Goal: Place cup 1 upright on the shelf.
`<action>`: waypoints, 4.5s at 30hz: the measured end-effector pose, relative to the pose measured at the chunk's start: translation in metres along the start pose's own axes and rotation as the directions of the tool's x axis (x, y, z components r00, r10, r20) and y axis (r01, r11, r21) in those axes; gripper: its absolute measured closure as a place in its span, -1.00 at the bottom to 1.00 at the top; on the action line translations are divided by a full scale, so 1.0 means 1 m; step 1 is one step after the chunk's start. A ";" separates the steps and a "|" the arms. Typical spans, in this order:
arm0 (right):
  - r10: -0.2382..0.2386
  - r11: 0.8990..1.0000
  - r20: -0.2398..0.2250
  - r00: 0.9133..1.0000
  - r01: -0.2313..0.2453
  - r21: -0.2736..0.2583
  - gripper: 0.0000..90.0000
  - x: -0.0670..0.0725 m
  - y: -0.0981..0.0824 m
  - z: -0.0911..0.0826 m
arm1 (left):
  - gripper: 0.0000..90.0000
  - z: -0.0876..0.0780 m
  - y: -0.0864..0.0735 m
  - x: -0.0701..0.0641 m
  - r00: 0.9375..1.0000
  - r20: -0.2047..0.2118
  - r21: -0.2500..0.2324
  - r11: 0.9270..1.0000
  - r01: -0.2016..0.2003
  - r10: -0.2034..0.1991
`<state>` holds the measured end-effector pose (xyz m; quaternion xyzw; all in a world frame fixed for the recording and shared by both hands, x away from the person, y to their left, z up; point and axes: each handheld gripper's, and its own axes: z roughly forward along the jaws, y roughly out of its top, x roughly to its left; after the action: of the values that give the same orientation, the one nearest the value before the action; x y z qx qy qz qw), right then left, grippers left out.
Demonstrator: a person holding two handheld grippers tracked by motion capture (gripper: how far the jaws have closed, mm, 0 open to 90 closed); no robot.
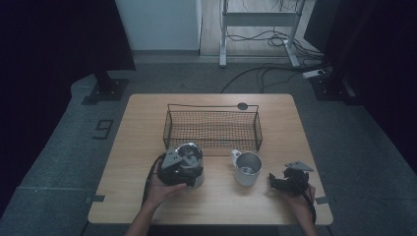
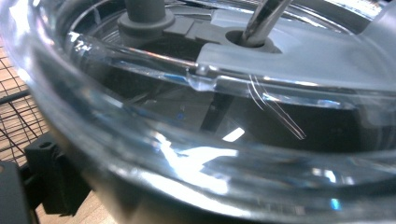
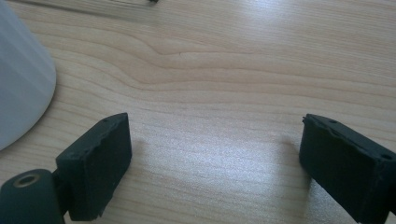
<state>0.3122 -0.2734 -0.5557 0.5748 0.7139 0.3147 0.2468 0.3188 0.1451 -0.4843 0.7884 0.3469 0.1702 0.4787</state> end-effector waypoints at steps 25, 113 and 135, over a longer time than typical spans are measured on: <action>0.001 1.000 0.003 1.000 -0.001 -0.004 -0.78 0.000 0.000 0.000 | -0.91 -0.005 -0.002 0.002 1.000 0.001 -0.025 1.000 -0.002 0.002; -0.005 1.000 -0.006 1.000 0.004 -0.008 -0.72 0.000 0.000 -0.001 | -0.91 -0.047 0.060 0.026 0.999 -0.045 -0.134 0.991 0.009 -0.016; -0.007 1.000 -0.005 1.000 0.007 -0.010 -0.71 0.001 0.000 -0.001 | -0.91 -0.048 0.077 0.034 0.999 -0.051 -0.148 0.989 0.010 -0.018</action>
<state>0.3115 -0.2730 -0.5555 0.5704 0.7149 0.3186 0.2491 0.3435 0.1765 -0.3965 0.7435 0.3512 0.2129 0.5278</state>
